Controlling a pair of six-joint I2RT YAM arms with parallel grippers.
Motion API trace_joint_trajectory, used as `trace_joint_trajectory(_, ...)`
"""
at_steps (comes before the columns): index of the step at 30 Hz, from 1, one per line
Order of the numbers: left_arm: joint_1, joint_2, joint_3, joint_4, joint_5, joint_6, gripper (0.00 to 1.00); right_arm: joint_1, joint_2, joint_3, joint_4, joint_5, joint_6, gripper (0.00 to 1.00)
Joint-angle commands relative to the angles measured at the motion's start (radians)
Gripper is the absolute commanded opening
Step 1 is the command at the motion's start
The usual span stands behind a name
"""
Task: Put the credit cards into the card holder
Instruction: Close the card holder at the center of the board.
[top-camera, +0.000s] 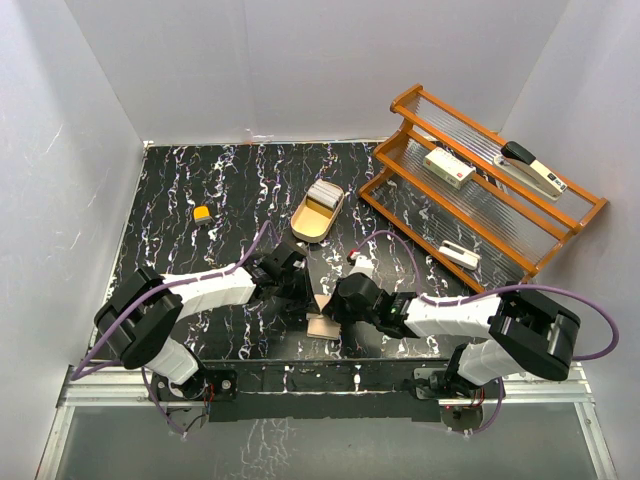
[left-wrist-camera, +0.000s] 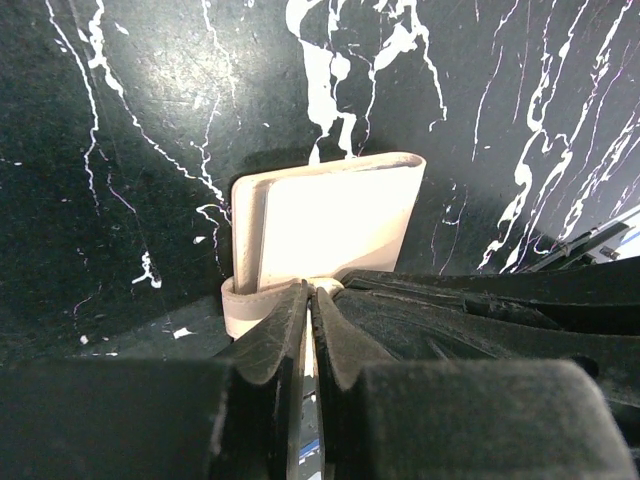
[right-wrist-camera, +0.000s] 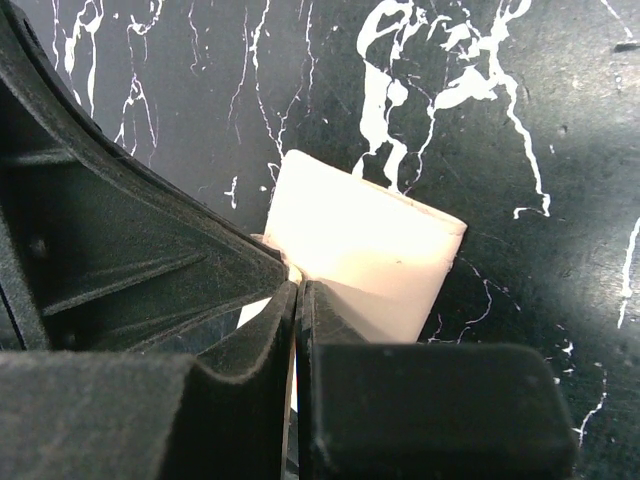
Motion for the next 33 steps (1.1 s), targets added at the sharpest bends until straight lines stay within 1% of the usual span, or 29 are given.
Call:
trace_joint_trajectory(1,-0.027,0.024,0.030,-0.061,-0.020,0.026,0.04,-0.001,0.001,-0.039,-0.067,0.030,-0.002,0.00)
trace_joint_trajectory(8,-0.051,0.044,0.041,-0.091,-0.045,0.025,0.04,-0.001,0.008,-0.056,-0.059,0.015,0.002,0.00)
trace_joint_trajectory(13,-0.064,0.034,0.048,-0.117,-0.069,0.022,0.04,0.000,-0.005,-0.066,-0.012,-0.011,-0.011,0.00)
trace_joint_trajectory(19,-0.065,0.032,0.067,-0.152,-0.092,0.027,0.05,-0.001,-0.010,-0.038,-0.030,0.002,-0.032,0.00)
trace_joint_trajectory(25,-0.064,0.015,0.153,-0.242,-0.130,0.024,0.07,-0.001,-0.038,0.040,-0.039,-0.023,-0.062,0.00)
trace_joint_trajectory(32,-0.064,-0.021,0.151,-0.238,-0.124,0.008,0.08,-0.002,-0.018,0.050,-0.026,-0.040,-0.059,0.00)
trace_joint_trajectory(33,-0.065,-0.019,0.150,-0.234,-0.120,0.006,0.08,-0.001,-0.016,0.050,-0.024,-0.040,-0.057,0.02)
